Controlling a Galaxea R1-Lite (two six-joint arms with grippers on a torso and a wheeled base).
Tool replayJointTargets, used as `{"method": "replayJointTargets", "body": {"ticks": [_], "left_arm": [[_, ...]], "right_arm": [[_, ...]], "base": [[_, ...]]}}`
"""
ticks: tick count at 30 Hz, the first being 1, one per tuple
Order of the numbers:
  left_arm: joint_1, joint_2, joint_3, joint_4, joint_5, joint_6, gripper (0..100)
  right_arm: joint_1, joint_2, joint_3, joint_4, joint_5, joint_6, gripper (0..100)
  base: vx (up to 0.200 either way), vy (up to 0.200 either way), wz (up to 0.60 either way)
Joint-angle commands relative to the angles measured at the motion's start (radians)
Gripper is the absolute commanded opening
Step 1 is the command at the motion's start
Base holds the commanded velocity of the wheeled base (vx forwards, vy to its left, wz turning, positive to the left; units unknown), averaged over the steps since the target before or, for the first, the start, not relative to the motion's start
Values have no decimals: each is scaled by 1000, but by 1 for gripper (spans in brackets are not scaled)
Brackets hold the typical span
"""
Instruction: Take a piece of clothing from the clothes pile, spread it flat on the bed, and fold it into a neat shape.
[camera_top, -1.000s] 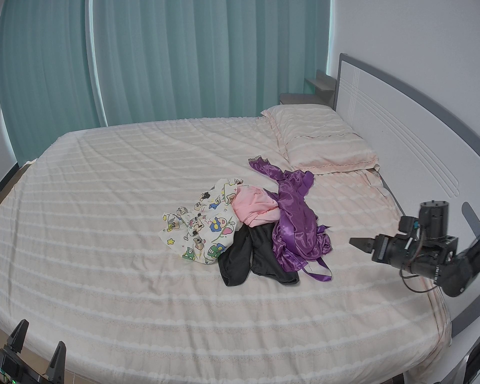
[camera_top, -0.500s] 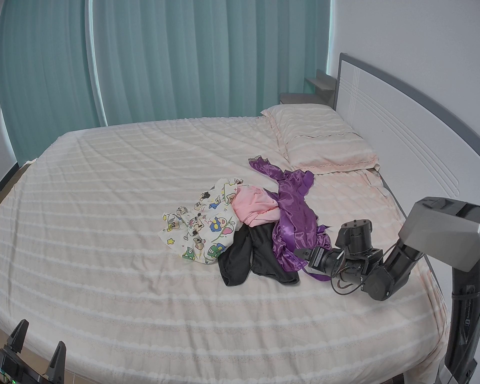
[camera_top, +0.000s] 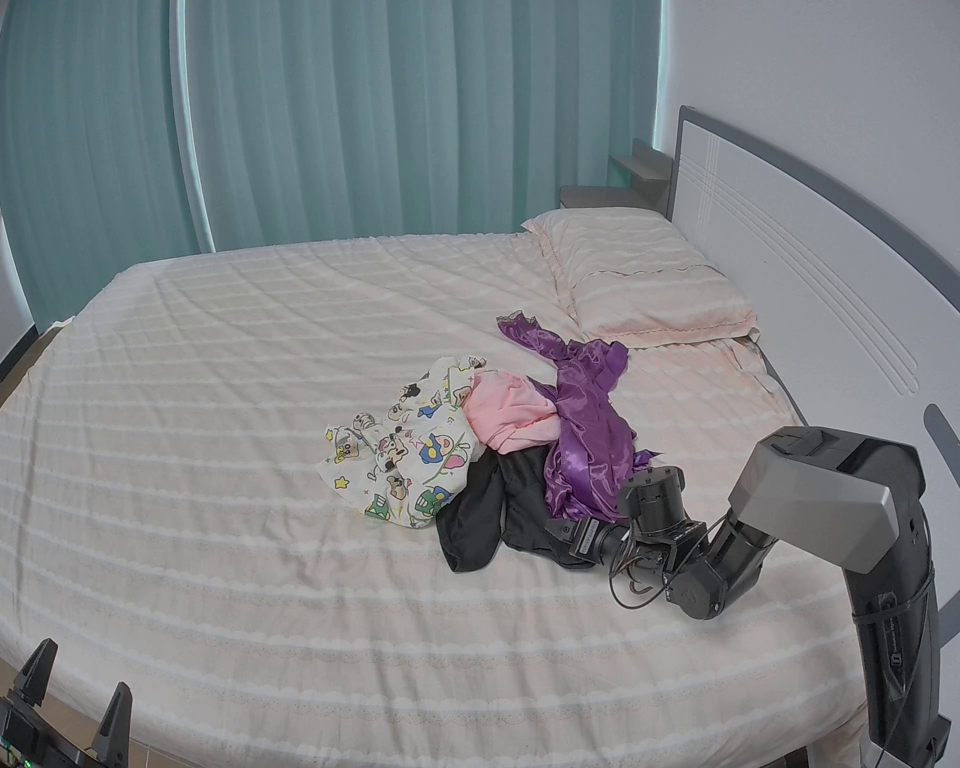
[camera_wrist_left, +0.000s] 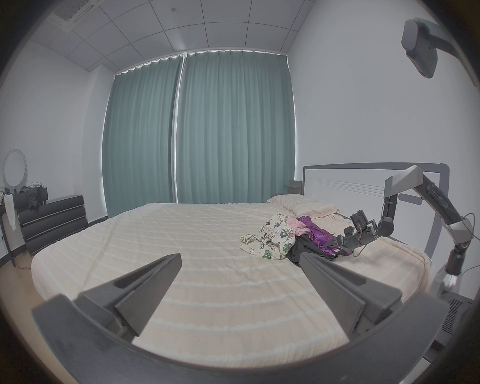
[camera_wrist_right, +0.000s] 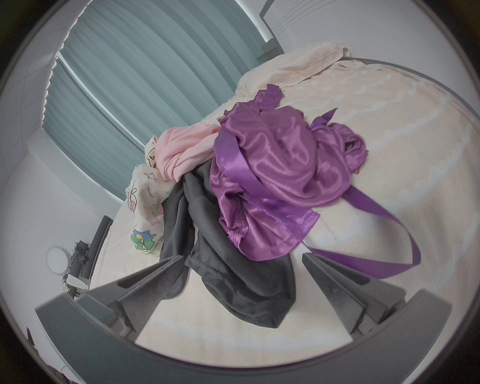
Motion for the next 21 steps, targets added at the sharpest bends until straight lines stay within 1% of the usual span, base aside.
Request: {"method": "replayJointTargets", "body": {"ticks": [1, 7, 8, 17, 21], "left_arm": [[0, -18, 16, 0, -2, 0, 100], [0, -18, 16, 0, 0, 0, 100], [0, -18, 16, 0, 0, 0, 100], [0, -18, 16, 0, 0, 0, 100], [0, -18, 16, 0, 0, 0, 100]], "right_arm": [[22, 31, -20, 2, 0, 0, 100], [46, 79, -70, 6, -2, -2, 100], [48, 80, -72, 8, -2, 0, 0], [60, 59, -52, 0, 3, 15, 0], [62, -1, 14, -5, 14, 69, 0]], "base": [[0, 0, 0], [0, 0, 0], [0, 0, 0], [0, 0, 0], [0, 0, 0]]}}
